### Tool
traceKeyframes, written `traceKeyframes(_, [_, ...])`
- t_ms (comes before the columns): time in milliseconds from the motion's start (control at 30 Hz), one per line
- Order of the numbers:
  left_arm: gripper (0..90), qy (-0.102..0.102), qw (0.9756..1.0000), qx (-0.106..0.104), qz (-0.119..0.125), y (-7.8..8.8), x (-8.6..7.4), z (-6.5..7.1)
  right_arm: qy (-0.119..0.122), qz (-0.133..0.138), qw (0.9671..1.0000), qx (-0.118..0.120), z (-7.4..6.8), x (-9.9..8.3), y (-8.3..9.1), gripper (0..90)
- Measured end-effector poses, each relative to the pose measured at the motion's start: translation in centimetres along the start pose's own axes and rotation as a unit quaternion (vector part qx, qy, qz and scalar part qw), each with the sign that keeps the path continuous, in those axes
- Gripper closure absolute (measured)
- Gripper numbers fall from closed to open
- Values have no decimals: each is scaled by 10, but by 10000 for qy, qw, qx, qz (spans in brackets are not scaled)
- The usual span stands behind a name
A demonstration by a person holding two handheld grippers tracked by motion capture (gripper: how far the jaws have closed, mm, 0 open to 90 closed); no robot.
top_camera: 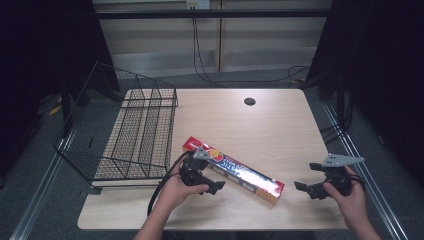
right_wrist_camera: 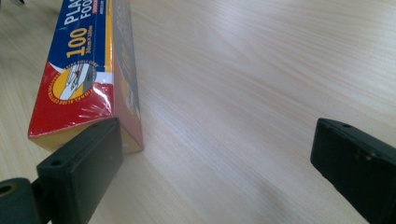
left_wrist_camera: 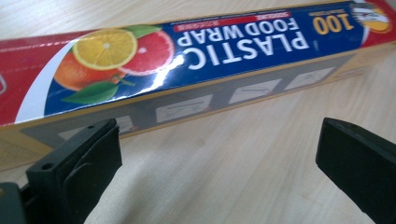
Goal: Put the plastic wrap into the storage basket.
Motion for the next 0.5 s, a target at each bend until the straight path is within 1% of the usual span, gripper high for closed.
traceKeyframes(33, [1,-53,10000,-43,7,1,1,2,10,35,10000,-1,1,2,0,23])
traceKeyframes(67, [1,-97,9999,-88,13,2,3,3,-31,95,10000,-6,1,4,0,23])
traceKeyframes(100, [1,-102,9999,-133,11,3,5,5,-1,97,9999,42,0,4,0,22])
traceKeyframes(133, [1,-154,9997,-164,-32,4,6,6,-11,97,9999,45,0,4,0,22])
traceKeyframes(200, [1,-315,9993,-193,-66,5,10,9,-30,102,9999,42,1,4,0,22])
traceKeyframes(233, [1,-394,9991,-184,-28,5,13,10,-11,116,9999,69,1,5,0,23])
traceKeyframes(267, [1,-422,9989,-187,-43,6,15,11,-54,126,9999,36,1,5,1,23])
traceKeyframes(300, [1,-422,9989,-187,-43,6,15,11,-58,133,9999,53,1,5,1,23])
traceKeyframes(367, [1,-599,9978,-245,-144,6,23,11,-44,159,9999,45,2,7,1,22])
traceKeyframes(400, [1,-666,9973,-220,-220,6,26,10,-29,163,9998,67,2,7,1,22])
traceKeyframes(433, [1,-707,9969,-229,-252,6,29,9,-37,171,9998,67,2,8,0,23])
traceKeyframes(467, [1,-668,9972,-235,-235,4,32,9,-35,175,9998,88,2,9,0,23])
traceKeyframes(500, [1,-701,9967,-282,-301,2,34,8,-43,188,9998,91,2,10,0,23])
Point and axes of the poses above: each handheld gripper's, and its own axes: y roughly backward along the jaws, x roughly out of its top, z roughly to its right, the point moved 10 cm from there along -y, roughly forward along the jaws, and after that the axes turned 4 degrees about z, right-handed, at the moved point
